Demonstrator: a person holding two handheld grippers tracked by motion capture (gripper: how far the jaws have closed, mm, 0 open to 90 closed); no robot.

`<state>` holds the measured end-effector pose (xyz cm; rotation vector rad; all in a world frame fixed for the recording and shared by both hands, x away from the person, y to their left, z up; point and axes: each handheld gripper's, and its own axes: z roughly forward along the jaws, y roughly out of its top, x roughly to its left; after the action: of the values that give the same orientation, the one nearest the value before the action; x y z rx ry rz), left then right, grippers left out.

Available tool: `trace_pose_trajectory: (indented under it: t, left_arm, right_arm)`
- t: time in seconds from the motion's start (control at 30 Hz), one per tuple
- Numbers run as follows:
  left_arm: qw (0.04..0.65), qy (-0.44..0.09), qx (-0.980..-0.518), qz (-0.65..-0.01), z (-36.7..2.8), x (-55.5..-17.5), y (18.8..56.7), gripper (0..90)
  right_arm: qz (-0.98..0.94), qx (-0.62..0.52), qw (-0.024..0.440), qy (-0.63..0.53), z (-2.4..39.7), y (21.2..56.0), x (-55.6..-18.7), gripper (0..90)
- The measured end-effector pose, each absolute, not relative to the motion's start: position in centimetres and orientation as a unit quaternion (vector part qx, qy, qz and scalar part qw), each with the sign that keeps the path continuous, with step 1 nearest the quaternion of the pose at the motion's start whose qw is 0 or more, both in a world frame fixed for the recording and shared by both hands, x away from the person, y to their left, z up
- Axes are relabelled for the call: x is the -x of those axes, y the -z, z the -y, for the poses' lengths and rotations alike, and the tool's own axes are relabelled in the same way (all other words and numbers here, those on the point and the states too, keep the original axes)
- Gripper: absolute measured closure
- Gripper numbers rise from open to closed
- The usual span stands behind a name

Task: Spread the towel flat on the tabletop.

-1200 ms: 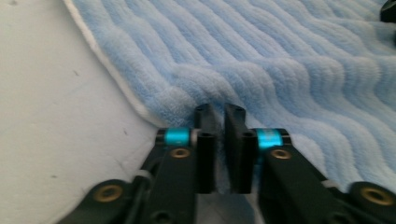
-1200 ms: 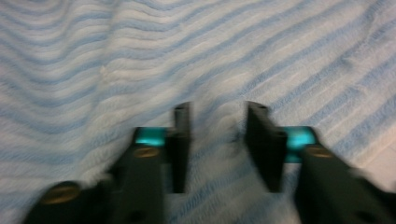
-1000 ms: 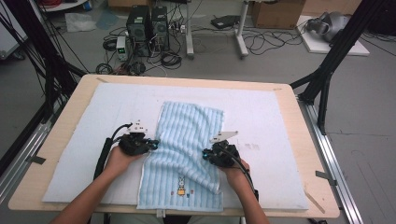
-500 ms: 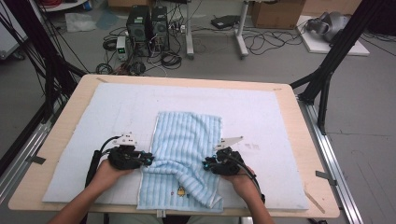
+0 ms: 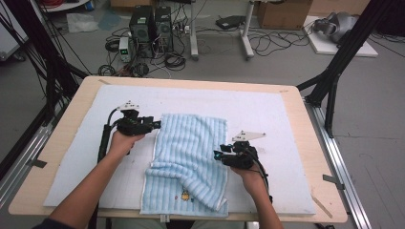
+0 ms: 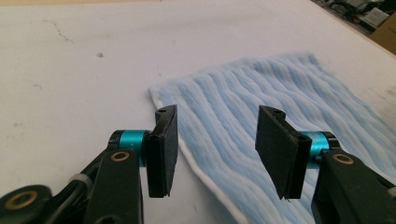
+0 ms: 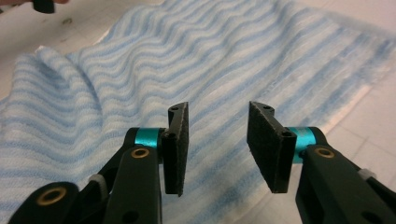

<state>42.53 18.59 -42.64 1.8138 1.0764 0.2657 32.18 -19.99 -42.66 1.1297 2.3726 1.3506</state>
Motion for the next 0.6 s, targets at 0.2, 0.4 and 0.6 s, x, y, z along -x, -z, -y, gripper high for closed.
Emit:
trace_pose_trajectory:
  t: [0.2, 0.4, 0.6]
  left_arm:
    - [0.440, -0.126, -0.764, -0.454, -16.5, -45.8, 44.0, 48.4]
    - [0.403, -0.163, -0.790, -0.432, -15.6, -46.4, 44.8, 66.9]
    - [0.389, -0.197, -0.779, -0.451, -16.3, -47.7, 44.3, 87.5]
  right_arm:
    - [-0.799, -0.382, 0.103, -0.453, 20.4, 42.6, -32.1, 56.6]
    - [-0.796, -0.387, 0.106, -0.453, 20.6, 42.7, -32.4, 55.0]
    - [-0.799, -0.393, 0.110, -0.441, 20.4, 43.1, -33.5, 54.6]
